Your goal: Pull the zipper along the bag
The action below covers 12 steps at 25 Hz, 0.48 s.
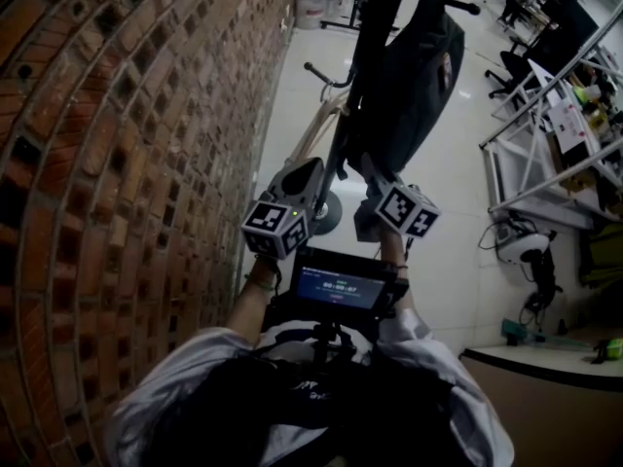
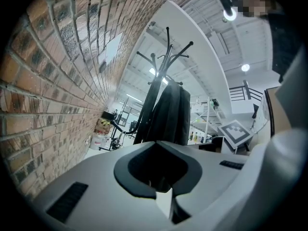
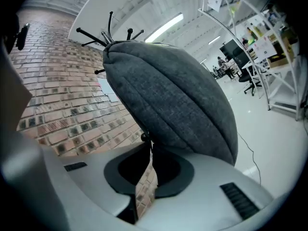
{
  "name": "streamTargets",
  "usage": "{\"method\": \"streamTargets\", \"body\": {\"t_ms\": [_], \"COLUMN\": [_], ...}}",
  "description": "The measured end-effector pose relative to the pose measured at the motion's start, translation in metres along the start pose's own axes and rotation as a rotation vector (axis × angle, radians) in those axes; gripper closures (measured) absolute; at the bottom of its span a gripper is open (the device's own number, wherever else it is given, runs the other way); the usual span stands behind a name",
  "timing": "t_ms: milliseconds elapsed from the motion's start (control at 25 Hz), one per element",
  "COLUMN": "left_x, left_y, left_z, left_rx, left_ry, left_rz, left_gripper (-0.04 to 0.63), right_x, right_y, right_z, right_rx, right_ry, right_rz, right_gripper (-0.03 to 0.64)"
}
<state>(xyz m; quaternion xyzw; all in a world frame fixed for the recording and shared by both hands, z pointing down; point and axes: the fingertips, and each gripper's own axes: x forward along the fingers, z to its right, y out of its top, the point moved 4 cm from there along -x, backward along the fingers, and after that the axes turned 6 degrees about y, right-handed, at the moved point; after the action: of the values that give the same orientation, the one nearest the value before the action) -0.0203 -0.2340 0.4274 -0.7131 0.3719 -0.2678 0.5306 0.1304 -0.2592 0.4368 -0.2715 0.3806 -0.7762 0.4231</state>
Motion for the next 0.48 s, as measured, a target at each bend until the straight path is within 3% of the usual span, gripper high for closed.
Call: {"method": "streamTargets", "body": {"t_ms": [440, 480], "left_x": [0.0012, 0.0014], "left_y": [-0.0026, -0.0032], "left_z": [-0.0004, -0.0019], "left_rx": [0.002, -0.001], "left_ry": [0.005, 0.007], "left_rz": [0.006, 0.005], "left_gripper": [0.594, 0.594], "right_x": [0.0057, 0.0078], "right_y": [0.0059, 0.0052], "right_z": [-0.0033, -0.0040], "right_rx": [0.007, -0.003], "right_ry": [0.047, 0.045], "right_rz": [0.027, 0.032], "right_gripper": [0.586, 0.621]}}
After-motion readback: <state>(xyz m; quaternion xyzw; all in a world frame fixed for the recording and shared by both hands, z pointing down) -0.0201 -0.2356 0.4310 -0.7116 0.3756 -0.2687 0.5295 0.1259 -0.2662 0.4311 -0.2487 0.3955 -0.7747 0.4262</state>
